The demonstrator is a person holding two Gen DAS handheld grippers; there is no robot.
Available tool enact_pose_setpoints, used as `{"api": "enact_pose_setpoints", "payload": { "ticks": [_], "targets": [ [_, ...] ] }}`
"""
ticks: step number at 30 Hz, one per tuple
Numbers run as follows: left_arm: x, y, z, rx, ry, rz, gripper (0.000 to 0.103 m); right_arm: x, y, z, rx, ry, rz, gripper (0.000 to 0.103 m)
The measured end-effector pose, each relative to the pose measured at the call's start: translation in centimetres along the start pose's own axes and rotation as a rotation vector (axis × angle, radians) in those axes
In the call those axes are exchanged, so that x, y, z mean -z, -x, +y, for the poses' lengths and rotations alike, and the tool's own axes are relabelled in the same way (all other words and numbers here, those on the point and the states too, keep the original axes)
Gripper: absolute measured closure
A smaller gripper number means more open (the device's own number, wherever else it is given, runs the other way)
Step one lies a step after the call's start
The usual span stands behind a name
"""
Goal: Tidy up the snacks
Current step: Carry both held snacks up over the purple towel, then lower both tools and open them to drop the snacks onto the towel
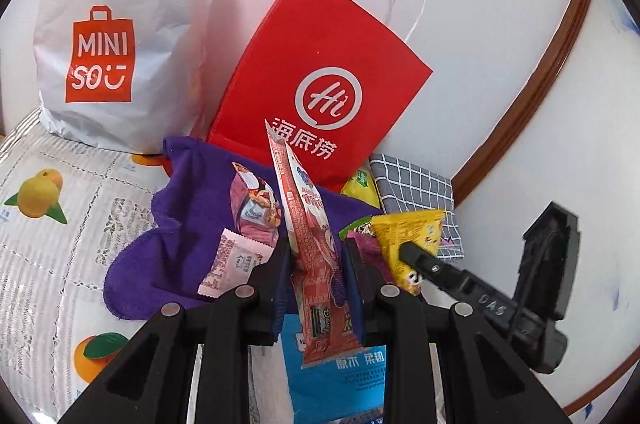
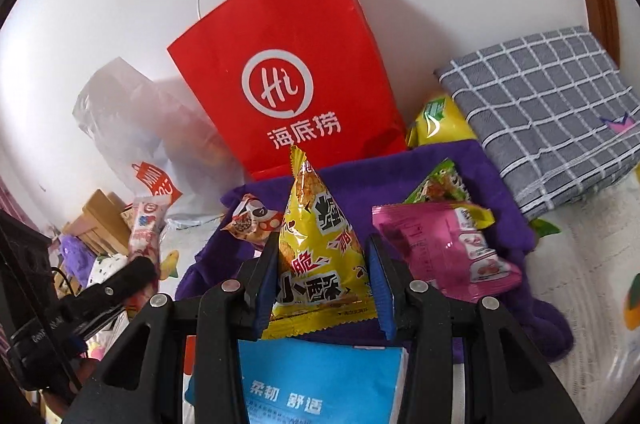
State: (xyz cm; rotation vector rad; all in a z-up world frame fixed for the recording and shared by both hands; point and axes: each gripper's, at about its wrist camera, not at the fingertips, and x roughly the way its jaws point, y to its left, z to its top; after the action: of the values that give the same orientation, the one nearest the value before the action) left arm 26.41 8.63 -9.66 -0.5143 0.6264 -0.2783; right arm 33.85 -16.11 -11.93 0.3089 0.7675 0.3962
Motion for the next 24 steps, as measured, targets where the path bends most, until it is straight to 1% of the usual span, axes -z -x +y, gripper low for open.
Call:
{"api": "enact_pose_setpoints", "payload": {
  "ticks": [4, 10, 15, 22, 24],
  "targets": [
    [0.0, -0.4, 0.5, 0.016, 0.028, 0.008, 0.079, 0.3, -1.5, -0.7, 0.026, -0.013, 0.039, 0.062],
    [0.1, -1.1, 1.3, 0.011, 0.061, 0.021, 0.079, 0.7, -2.7, -1.3, 0.042, -0.026, 0.071, 0.062],
    [0.1, -1.4, 1.7, 0.013, 0.083, 0.022, 0.079, 1.0, -3.4, -1.6, 0.019, -0.062, 0.096, 0.062],
    [0.1, -1.7, 2.5, 0.017, 0.12, 0.017, 0.079, 1.3, -3.5, -1.4, 0.028, -0.06, 0.078, 0.061],
    [0.1, -1.8, 2.7, 0.007, 0.124, 0.013, 0.079, 1.4, -3.6, -1.4, 0.03, -0.062, 0.077, 0.061]
  ]
}}
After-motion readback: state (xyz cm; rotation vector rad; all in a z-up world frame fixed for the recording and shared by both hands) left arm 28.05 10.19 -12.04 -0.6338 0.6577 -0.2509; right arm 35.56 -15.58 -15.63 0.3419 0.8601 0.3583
